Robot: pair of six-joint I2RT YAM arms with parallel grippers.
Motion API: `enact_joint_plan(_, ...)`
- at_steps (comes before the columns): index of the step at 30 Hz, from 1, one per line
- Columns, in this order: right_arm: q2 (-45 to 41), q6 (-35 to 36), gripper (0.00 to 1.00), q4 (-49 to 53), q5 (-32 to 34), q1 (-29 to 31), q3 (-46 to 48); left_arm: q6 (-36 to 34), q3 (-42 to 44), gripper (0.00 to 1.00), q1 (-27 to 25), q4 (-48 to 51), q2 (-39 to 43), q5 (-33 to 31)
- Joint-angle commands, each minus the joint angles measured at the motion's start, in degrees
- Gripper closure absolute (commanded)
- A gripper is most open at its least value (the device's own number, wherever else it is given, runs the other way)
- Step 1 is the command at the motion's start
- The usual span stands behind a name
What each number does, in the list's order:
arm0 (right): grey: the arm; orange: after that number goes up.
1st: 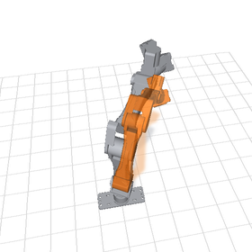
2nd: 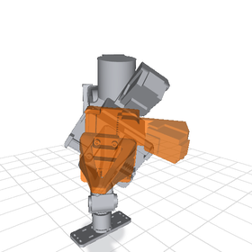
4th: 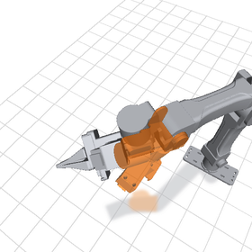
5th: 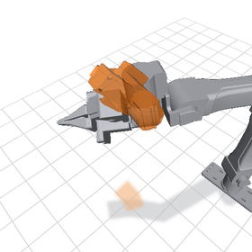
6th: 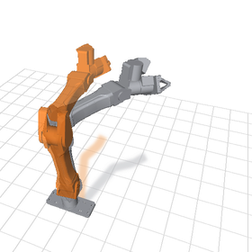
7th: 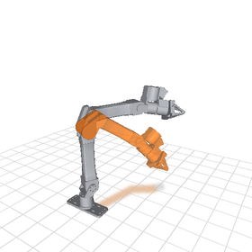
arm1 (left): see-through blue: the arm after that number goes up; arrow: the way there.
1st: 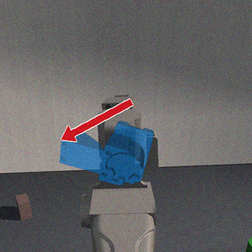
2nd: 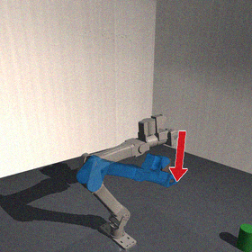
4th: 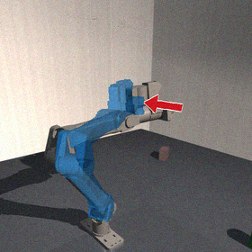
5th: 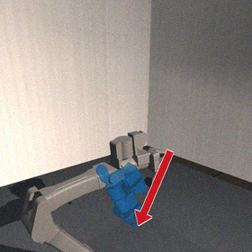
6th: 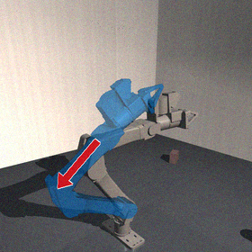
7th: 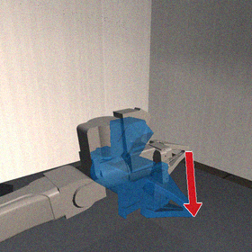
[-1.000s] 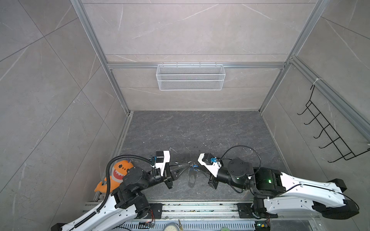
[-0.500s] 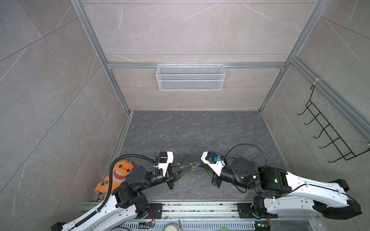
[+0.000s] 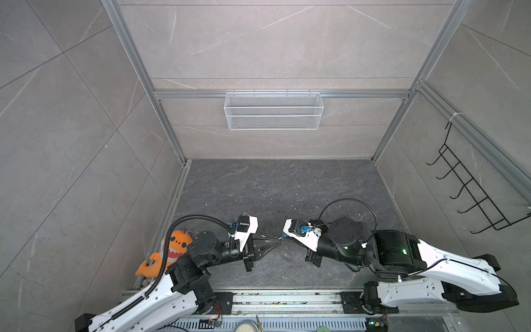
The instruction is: Remove the keys from the keyring
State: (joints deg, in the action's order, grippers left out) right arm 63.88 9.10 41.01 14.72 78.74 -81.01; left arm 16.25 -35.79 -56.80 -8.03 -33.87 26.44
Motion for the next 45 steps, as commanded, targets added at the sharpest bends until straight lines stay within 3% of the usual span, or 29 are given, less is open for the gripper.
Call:
enact_joint_plan(1, 0.59, 4.39, 1.0, 0.98, -3.09, -0.04, -4.02, 0.07, -1.88, 1.0, 0.02, -2.84, -1.14, 8.07)
enact_joint_plan(11, 4.3, 6.58, 0.95, 6.25, -12.1, 0.02, -9.77, 1.83, -1.38, 1.0, 0.02, -6.96, -1.05, 11.23)
enact_joint_plan(16, 5.51, 6.6, 0.97, 8.01, -12.35, -0.05, -11.48, 2.13, -1.74, 1.0, 0.02, -6.96, -1.28, 13.3)
enact_joint_plan(21, 6.85, 6.94, 0.9, 10.8, -11.77, 0.01, -14.08, 2.08, -2.2, 1.0, 0.02, -6.47, -1.55, 15.06)
enact_joint_plan(27, 8.59, 7.24, 0.93, 12.5, -12.47, 0.05, -15.76, 1.74, -2.3, 1.0, 0.06, -5.64, -1.27, 14.9)
enact_joint_plan(45, 14.89, 7.68, 0.85, 18.41, -14.07, 0.72, -22.35, 2.24, -1.42, 1.0, 0.02, -7.31, 0.28, 15.88)
